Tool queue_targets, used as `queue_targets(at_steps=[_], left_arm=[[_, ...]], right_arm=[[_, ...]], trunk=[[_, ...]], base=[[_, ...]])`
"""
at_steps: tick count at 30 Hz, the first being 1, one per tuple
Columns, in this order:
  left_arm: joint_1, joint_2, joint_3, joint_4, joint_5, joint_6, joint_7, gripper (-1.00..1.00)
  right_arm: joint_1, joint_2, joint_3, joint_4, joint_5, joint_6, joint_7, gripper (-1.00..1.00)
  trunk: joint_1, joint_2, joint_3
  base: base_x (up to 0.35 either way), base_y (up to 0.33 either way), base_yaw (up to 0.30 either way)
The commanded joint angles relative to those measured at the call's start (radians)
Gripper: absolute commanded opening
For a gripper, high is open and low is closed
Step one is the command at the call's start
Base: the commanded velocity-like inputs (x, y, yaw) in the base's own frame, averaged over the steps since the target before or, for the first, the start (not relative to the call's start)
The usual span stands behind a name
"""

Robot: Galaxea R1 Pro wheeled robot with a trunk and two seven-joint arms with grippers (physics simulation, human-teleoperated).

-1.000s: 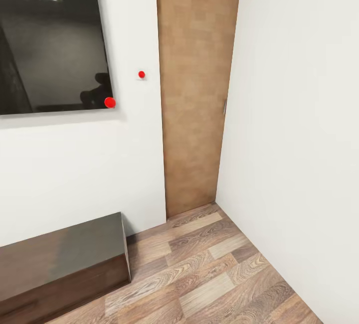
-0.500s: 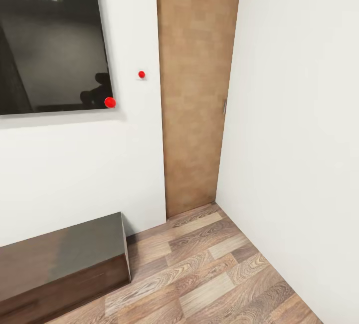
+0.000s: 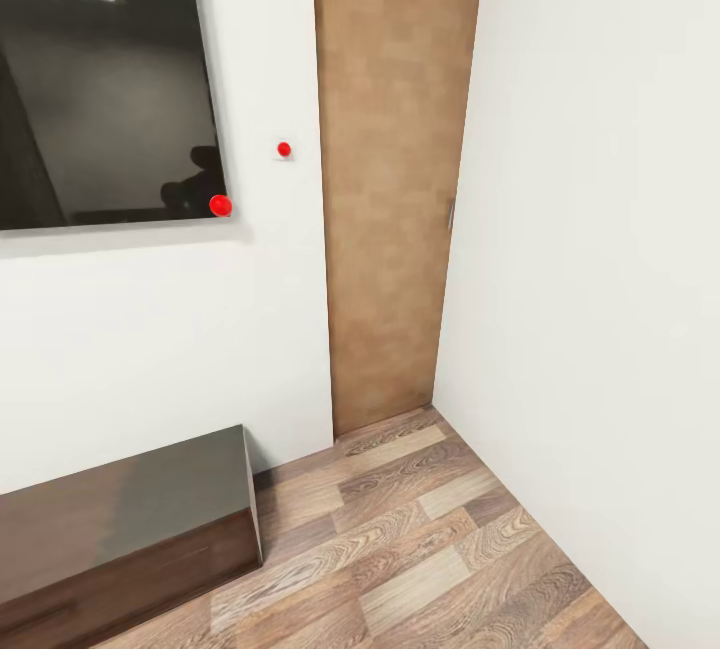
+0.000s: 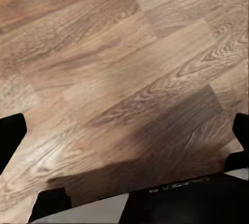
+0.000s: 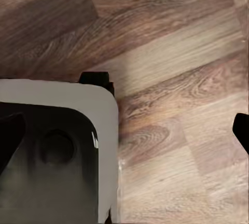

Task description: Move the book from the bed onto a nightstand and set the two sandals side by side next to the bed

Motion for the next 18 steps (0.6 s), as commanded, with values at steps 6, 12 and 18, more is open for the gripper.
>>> queue_targets(at_steps=[6,12,18], left_arm=[[-0.058,0.004,0.005,-0.138,-0.024,0.022,-0.064,1.00],[-0.060,0.008,0.006,-0.134,-0.021,-0.001,-0.068,1.00],[-0.059,0.037,0.006,-0.133,-0.022,-0.005,-0.064,1.00]], right_arm=[[0.000,-0.050,-0.010,-0.232,-0.136,-0.003,0.313,1.00],[0.000,-0.064,-0.009,-0.226,-0.179,-0.009,0.364,1.00],[0.000,-0.066,-0.010,-0.225,-0.181,-0.009,0.367,1.00]], trunk=[[0.000,-0.001,-0.001],[0.000,-0.001,-0.001],[0.000,-0.001,-0.001]], base=[[0.000,0.000,0.000],[0.000,0.000,0.000],[0.000,0.000,0.000]])
